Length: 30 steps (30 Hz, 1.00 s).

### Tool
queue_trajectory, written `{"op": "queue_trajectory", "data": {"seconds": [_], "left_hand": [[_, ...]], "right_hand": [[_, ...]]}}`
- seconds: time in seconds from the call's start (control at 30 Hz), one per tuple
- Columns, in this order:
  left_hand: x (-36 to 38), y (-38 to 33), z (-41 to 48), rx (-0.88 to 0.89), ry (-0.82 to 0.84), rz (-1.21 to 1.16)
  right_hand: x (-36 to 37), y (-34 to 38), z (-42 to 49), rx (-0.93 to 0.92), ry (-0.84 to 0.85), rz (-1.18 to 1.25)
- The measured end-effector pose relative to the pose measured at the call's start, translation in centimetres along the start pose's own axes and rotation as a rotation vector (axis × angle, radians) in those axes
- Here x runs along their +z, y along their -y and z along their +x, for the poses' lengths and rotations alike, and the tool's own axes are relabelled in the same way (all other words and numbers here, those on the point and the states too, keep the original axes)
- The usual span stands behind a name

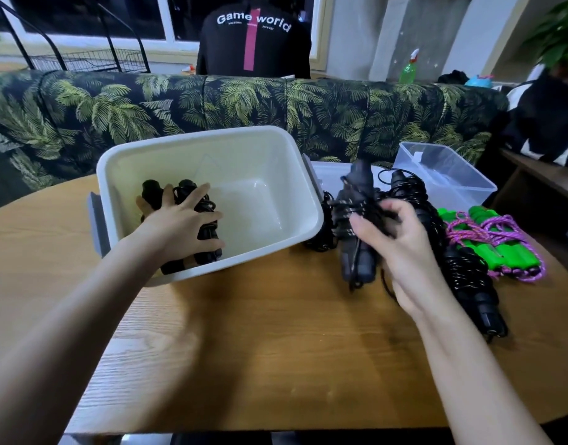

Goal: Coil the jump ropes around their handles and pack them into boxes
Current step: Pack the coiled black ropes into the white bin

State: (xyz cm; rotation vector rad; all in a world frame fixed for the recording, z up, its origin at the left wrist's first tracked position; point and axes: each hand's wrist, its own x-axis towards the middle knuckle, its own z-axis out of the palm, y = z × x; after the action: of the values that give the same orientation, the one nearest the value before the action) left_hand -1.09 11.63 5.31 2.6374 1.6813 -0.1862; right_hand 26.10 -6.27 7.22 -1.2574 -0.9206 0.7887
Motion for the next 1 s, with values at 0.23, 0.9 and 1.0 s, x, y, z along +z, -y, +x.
{"op": "queue_trajectory", "data": {"seconds": [0.23, 0.9, 1.0], "left_hand": [[-0.5, -0.5, -1.0, 0.007, -0.009, -0.029], [-0.8, -0.7, -0.9, -0.005, -0.229, 0.013], [-1.3, -2.1, -0.4, 0.072, -0.476, 0.193]], "right_hand": [[10.6, 1.6, 5.5, 0.088, 0.300, 0.013], [15.7, -3.3, 10.4, 0.438, 0.303, -0.145], [15.4, -3.4, 9.9, 0.444, 0.254, -0.086]]}}
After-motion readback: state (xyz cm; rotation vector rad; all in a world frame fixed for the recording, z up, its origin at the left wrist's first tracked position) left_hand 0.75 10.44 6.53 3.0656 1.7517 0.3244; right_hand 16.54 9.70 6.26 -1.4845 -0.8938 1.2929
